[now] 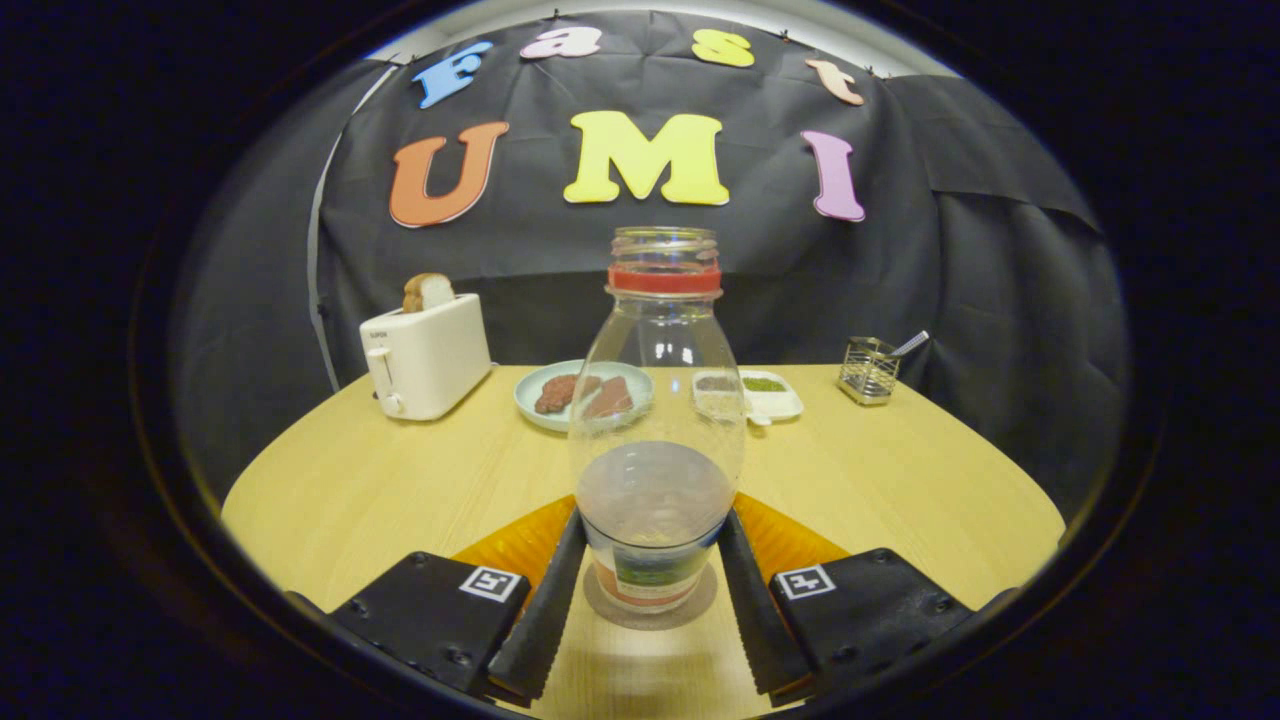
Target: Take the bottle from table, then pour the juice into the cup, finally place the bottle on the coaster
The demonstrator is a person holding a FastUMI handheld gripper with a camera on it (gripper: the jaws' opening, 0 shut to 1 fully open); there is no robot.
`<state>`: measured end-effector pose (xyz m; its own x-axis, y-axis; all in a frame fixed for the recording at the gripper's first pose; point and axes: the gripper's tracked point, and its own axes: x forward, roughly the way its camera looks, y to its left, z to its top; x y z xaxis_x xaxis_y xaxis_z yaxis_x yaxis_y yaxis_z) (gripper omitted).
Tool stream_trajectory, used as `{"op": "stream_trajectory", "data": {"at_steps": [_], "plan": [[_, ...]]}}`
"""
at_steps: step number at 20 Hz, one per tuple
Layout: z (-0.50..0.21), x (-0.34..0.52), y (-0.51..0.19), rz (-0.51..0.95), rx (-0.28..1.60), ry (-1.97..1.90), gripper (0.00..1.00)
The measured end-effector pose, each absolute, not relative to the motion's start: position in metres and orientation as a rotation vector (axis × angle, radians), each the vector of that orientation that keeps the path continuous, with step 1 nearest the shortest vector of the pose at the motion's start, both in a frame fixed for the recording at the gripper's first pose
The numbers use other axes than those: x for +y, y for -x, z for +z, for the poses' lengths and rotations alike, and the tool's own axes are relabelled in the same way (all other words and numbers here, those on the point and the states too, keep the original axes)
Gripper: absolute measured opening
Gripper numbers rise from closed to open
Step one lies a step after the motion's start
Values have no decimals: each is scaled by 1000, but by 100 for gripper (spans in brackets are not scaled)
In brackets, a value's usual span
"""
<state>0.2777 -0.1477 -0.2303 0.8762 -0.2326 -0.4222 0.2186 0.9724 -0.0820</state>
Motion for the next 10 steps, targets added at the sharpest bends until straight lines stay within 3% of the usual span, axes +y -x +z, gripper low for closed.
{"op": "stream_trajectory", "data": {"at_steps": [10], "plan": [[-238, -149, -284, -248, 461, 42, 81]]}}
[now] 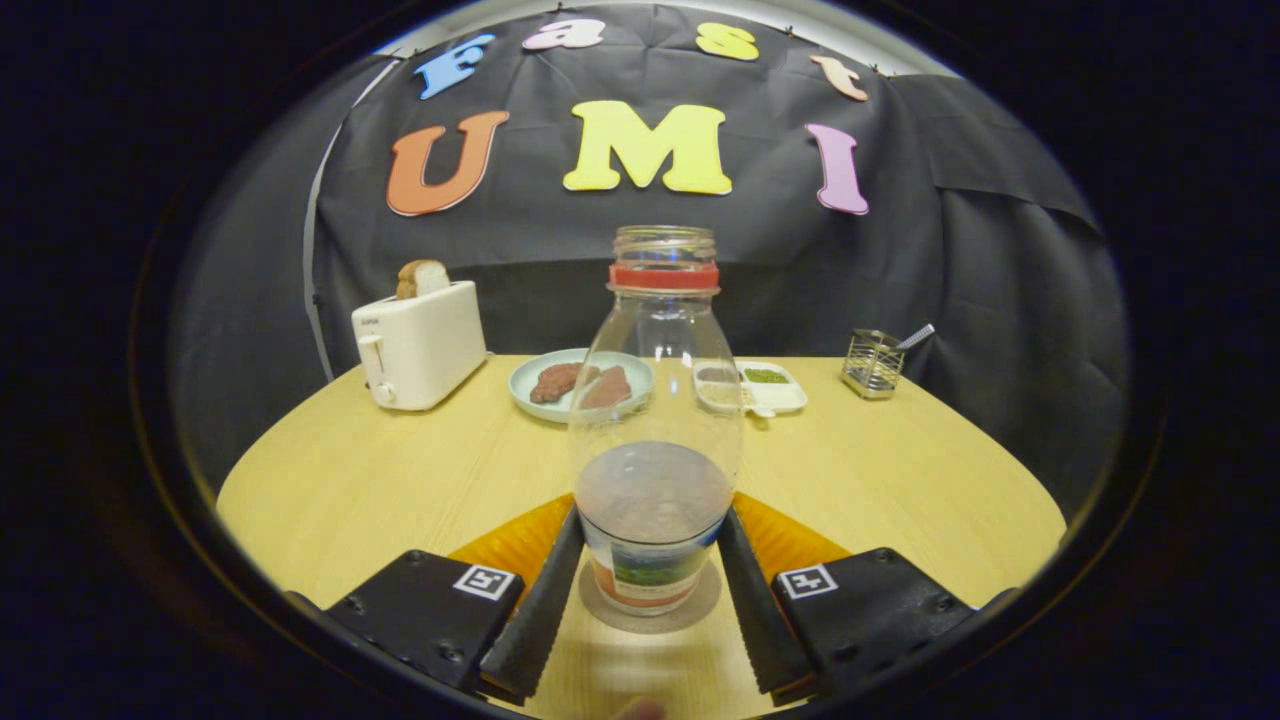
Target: Take the bottle from table, then pour the juice into the cup, finally place the bottle on the coaster
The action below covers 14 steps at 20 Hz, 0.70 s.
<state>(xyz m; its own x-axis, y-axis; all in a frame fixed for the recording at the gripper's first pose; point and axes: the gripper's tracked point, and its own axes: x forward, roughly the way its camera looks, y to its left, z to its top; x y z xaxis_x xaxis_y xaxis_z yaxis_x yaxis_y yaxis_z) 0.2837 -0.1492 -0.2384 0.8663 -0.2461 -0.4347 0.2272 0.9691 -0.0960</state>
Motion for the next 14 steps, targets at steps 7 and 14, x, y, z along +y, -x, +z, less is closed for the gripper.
{"op": "stream_trajectory", "data": {"at_steps": [7, 14], "plan": [[-240, -147, -282, -235, 492, 65, 85], [-222, -139, -265, -227, 481, 84, 100]]}}
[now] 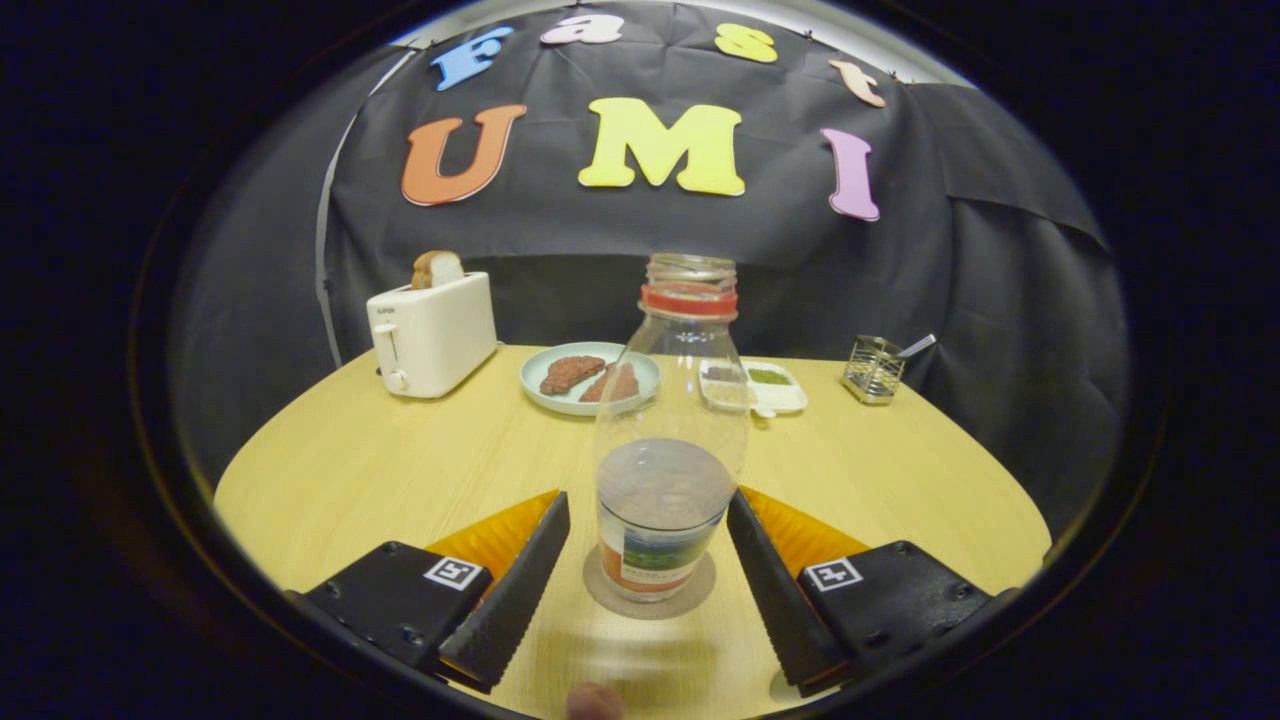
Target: Take the bottle from table, then pour the juice into the cup, finally place the bottle on the coaster
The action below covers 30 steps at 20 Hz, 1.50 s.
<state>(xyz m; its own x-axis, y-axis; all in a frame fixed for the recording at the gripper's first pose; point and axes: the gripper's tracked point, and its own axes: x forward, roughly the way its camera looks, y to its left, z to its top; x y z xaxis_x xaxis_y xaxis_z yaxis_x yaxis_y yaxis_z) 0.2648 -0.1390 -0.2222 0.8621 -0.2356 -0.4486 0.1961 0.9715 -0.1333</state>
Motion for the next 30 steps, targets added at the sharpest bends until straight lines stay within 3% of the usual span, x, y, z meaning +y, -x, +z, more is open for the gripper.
{"op": "stream_trajectory", "data": {"at_steps": [7, 18, 30], "plan": [[-165, -125, -217, -246, 390, 86, 100], [22, -88, -82, -243, 70, 25, 100], [77, -34, 46, -190, -71, -10, 100]]}}
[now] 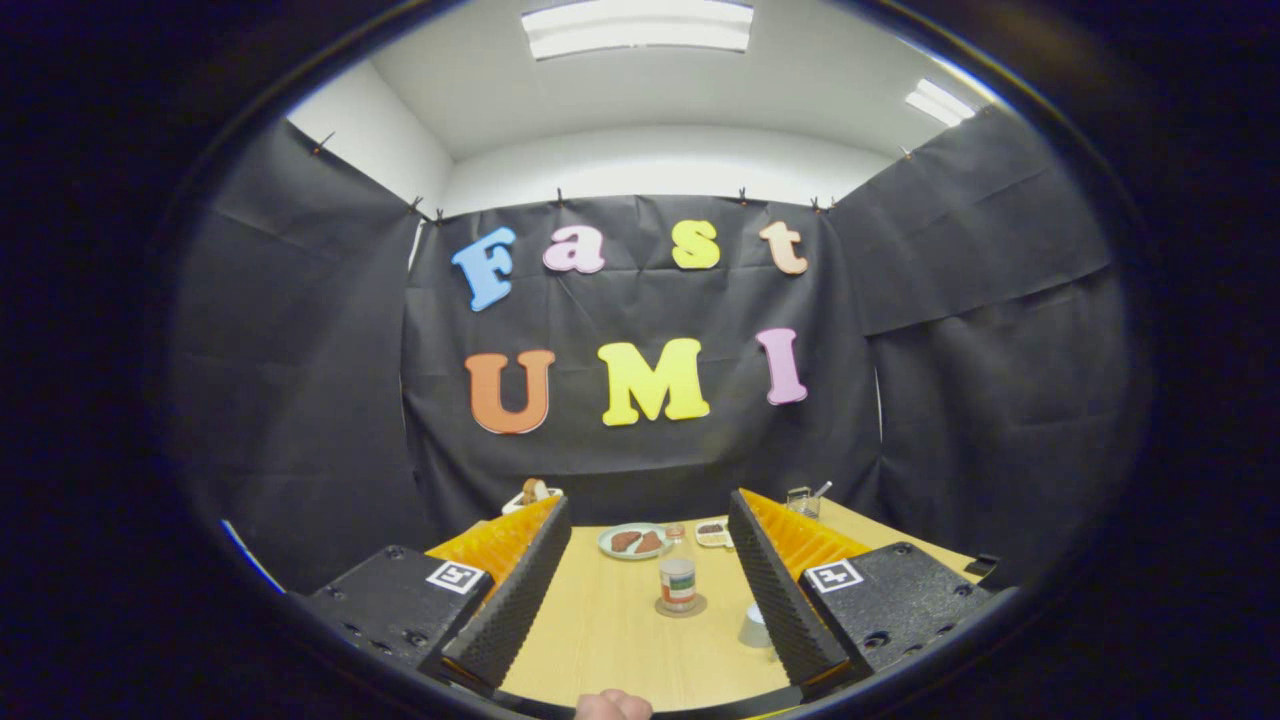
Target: Take the bottle from table, then pour the juice into the cup, finally place the bottle on the coaster
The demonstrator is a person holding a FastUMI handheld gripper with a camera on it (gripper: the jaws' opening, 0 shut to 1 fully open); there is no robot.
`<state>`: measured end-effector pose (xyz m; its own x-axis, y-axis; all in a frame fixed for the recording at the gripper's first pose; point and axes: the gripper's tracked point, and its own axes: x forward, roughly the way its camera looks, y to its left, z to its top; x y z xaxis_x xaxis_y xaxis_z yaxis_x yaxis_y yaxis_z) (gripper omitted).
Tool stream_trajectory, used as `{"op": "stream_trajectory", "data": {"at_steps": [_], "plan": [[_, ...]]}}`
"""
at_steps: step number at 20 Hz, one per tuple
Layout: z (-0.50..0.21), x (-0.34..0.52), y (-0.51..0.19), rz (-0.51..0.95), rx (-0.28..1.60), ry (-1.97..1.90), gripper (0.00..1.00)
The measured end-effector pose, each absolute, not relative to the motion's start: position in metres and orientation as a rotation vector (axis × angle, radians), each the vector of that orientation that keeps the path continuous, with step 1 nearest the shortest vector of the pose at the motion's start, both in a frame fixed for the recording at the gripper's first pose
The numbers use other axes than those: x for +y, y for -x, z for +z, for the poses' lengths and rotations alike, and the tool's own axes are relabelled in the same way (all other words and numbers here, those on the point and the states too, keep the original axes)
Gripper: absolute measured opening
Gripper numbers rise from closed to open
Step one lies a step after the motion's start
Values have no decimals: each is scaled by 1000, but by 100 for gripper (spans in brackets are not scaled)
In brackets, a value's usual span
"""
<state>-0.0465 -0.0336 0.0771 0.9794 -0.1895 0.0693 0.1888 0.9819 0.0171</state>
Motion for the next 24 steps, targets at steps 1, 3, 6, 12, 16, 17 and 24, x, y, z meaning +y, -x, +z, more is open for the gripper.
{"op": "stream_trajectory", "data": {"at_steps": [1, 3, 6, 12, 16, 17, 24], "plan": [[78, -30, 52, -182, -76, -7, 100], [78, -25, 60, -172, -79, 3, 100], [76, -23, 63, -167, -75, 8, 100], [78, -32, 63, -168, -81, -1, 100], [79, -44, 62, -174, -85, -13, 100], [79, -46, 61, -175, -83, -14, 100], [78, -54, 55, -185, -66, -23, 100]]}}
